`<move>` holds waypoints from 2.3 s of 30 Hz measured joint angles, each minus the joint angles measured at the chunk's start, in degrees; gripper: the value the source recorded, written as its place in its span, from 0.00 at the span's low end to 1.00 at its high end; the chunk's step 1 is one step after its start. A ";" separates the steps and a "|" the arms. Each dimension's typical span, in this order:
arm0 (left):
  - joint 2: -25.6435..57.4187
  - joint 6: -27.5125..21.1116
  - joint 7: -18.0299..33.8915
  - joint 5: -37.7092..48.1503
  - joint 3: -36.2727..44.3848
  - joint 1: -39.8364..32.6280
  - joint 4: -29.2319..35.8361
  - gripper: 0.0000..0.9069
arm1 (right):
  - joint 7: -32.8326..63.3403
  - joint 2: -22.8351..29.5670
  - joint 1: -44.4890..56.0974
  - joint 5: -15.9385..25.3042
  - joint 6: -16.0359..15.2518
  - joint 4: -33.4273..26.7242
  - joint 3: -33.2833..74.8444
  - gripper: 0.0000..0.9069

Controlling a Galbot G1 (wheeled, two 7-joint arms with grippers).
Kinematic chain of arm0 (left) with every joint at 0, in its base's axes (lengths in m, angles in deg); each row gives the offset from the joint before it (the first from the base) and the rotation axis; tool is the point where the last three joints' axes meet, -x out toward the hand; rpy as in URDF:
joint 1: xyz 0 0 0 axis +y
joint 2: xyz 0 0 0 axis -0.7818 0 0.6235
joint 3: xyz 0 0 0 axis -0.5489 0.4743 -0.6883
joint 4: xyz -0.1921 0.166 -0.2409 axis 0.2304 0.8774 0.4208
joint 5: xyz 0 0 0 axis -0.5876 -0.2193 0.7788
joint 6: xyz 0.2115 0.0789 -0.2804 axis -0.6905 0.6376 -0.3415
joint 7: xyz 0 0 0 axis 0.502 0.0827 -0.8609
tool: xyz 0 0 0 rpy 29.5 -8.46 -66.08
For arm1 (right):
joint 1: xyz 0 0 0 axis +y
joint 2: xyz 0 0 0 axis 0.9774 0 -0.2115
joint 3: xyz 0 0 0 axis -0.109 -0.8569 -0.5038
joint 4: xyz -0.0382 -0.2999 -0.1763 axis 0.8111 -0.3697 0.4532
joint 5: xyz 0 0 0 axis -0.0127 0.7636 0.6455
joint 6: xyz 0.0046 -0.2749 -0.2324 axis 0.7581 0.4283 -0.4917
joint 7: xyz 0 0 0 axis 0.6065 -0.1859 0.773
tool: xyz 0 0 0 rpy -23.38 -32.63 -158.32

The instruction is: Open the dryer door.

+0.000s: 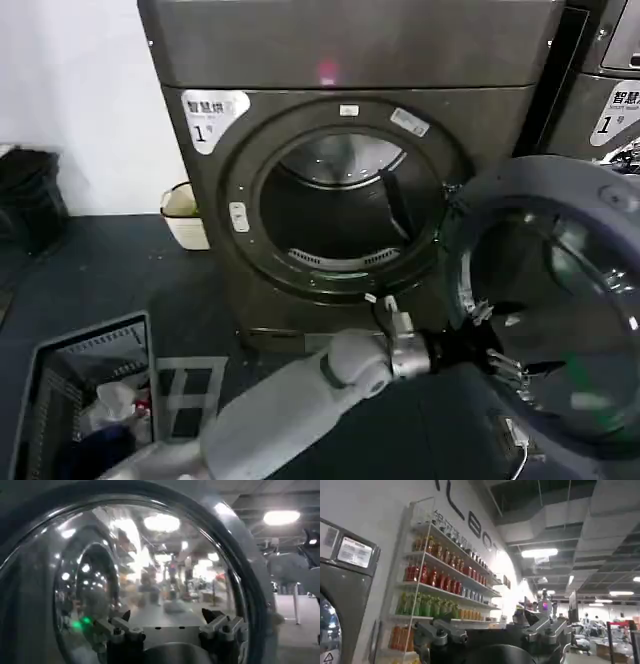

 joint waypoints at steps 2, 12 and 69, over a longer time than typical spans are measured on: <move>-0.97 -0.13 1.28 0.40 0.45 -0.73 -0.53 1.00 | 0.00 0.16 0.26 -0.01 0.15 -0.01 0.19 1.00; -6.25 2.18 4.74 -5.82 1.88 -3.29 -6.40 1.00 | -0.03 -0.18 0.59 -0.10 0.32 -0.15 0.96 1.00; 5.32 20.52 9.83 -4.22 1.77 -0.96 -1.79 1.00 | -0.17 -1.81 0.44 -0.69 1.42 -1.23 1.72 1.00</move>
